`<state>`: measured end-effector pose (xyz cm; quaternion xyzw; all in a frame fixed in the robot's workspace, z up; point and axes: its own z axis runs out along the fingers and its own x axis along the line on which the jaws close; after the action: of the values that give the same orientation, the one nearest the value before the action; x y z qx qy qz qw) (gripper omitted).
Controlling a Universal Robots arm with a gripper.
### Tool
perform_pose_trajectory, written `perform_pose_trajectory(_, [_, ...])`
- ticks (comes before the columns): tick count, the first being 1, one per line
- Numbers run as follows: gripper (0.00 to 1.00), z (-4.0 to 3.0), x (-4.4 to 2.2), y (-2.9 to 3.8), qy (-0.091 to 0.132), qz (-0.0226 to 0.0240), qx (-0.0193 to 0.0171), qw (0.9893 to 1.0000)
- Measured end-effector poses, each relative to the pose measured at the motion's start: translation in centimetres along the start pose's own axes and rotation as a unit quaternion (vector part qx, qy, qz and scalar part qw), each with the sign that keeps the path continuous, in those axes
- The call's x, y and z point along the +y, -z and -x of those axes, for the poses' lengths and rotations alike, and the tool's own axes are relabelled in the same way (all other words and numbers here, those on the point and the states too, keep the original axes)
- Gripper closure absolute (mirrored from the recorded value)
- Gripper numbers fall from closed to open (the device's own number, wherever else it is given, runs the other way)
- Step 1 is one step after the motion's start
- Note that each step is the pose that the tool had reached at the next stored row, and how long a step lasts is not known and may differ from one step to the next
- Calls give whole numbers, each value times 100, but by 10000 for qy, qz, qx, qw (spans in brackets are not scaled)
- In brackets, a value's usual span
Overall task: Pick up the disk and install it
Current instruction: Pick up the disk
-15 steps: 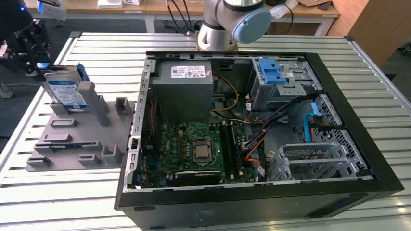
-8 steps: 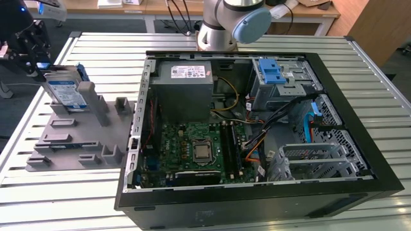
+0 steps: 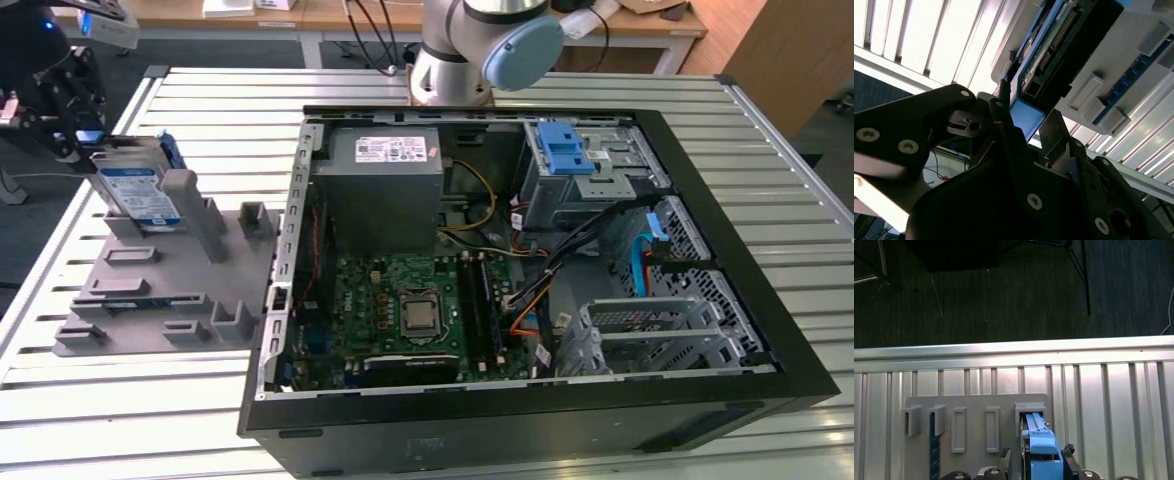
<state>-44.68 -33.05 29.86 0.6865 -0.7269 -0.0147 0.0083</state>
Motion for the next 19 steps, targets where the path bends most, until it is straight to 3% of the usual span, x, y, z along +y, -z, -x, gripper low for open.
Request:
perform_pose_trajectory(7, [50, 13, 5, -48, 71, -2, -5, 10000])
perform_pose_trajectory(19, [50, 12, 24, -60, 72, -23, -7, 10000])
